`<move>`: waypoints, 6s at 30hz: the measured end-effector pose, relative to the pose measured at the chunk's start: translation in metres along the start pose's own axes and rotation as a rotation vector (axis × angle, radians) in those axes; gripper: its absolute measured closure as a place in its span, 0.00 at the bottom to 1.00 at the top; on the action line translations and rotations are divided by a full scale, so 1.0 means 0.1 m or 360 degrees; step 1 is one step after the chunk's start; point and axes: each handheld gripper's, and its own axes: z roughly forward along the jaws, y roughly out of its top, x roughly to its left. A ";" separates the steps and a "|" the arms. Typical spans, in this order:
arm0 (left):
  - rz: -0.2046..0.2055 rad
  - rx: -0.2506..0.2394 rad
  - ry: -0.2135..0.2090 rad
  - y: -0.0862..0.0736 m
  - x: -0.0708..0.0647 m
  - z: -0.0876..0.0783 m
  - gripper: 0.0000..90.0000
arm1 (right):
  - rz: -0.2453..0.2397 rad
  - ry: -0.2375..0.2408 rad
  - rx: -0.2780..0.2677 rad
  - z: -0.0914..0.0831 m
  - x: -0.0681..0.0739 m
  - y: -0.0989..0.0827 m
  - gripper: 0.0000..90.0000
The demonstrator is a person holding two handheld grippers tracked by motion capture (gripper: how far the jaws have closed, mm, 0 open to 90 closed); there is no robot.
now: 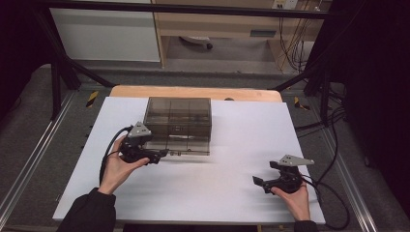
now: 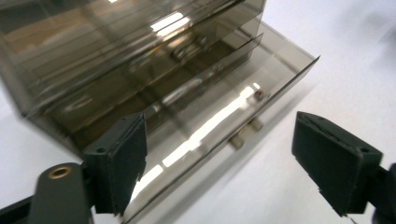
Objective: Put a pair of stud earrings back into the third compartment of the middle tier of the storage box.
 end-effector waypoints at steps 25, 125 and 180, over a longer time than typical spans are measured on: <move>-0.0181 0.0105 0.0213 -0.75 0.51 -0.20 0.19 | 0.0002 0.0000 0.0018 0.02 0.01 -0.01 0.01; -0.0037 0.0109 -0.0010 -0.02 -0.16 0.07 0.89 | 0.0000 -0.0006 0.0029 0.02 0.00 -0.01 0.01; 0.0090 0.0209 -0.0045 0.55 -0.63 1.17 0.89 | 0.0000 -0.0002 0.0019 0.01 0.00 -0.01 0.01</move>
